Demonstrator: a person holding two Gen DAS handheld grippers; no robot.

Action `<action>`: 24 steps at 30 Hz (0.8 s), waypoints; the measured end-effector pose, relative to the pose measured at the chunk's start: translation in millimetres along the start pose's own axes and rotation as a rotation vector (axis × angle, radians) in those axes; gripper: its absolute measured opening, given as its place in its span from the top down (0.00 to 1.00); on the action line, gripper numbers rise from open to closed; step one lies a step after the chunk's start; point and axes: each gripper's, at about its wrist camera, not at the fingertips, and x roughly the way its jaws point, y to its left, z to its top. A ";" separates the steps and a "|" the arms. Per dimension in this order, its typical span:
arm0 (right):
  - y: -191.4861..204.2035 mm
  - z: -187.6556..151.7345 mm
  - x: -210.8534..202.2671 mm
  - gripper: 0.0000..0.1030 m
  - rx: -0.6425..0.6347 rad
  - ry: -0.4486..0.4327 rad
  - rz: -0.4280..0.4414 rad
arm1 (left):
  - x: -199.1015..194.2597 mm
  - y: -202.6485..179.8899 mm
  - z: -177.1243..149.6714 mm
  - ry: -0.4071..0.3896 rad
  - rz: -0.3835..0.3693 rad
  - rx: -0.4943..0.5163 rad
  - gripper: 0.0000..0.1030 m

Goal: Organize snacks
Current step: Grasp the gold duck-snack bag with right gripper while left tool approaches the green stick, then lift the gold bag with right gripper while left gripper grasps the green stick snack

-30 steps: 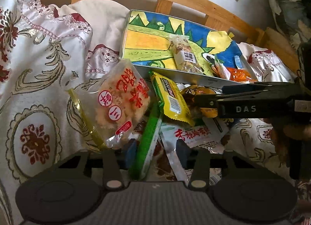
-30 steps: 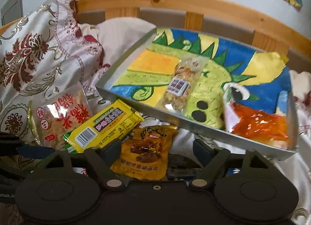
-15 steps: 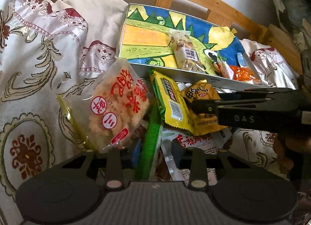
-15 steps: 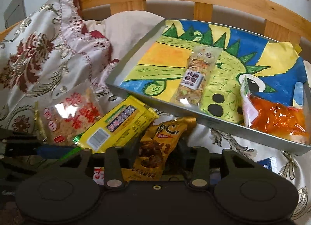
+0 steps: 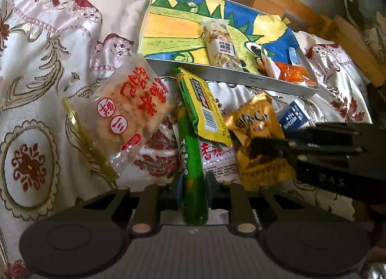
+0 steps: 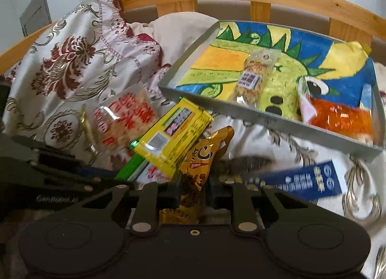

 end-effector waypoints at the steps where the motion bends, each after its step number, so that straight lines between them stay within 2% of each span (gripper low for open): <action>1: -0.8 -2.1 -1.4 0.77 0.007 0.003 0.007 | 1.0 1.4 0.4 -0.003 -0.001 -0.007 0.79; 4: -4.3 -5.8 -2.2 0.71 0.034 0.007 0.019 | 5.8 9.9 2.8 -0.021 -0.025 -0.052 0.73; 6: -8.3 -6.2 0.1 0.67 0.059 0.010 0.023 | 8.4 13.5 5.4 -0.030 -0.030 -0.063 0.73; 10: -15.2 -2.9 7.8 0.62 0.123 0.016 0.044 | 11.6 12.2 12.0 -0.060 -0.002 -0.030 0.66; 15: -11.3 2.9 16.0 0.61 0.132 0.018 0.038 | 16.8 7.2 17.2 -0.054 0.005 0.008 0.69; 16: -9.5 2.5 16.8 0.61 0.124 0.019 0.033 | 16.6 6.5 17.2 -0.051 0.006 0.013 0.76; 18: -4.6 0.8 17.0 0.65 0.095 0.017 0.025 | 15.6 5.8 17.1 -0.042 0.000 0.011 0.80; 22: 3.2 -2.8 13.7 0.75 0.055 0.013 0.028 | 13.5 5.8 16.3 -0.012 0.002 -0.028 0.82; 24: 8.8 -5.6 9.4 0.76 0.020 0.010 0.019 | 11.1 6.6 14.9 0.009 -0.003 -0.074 0.82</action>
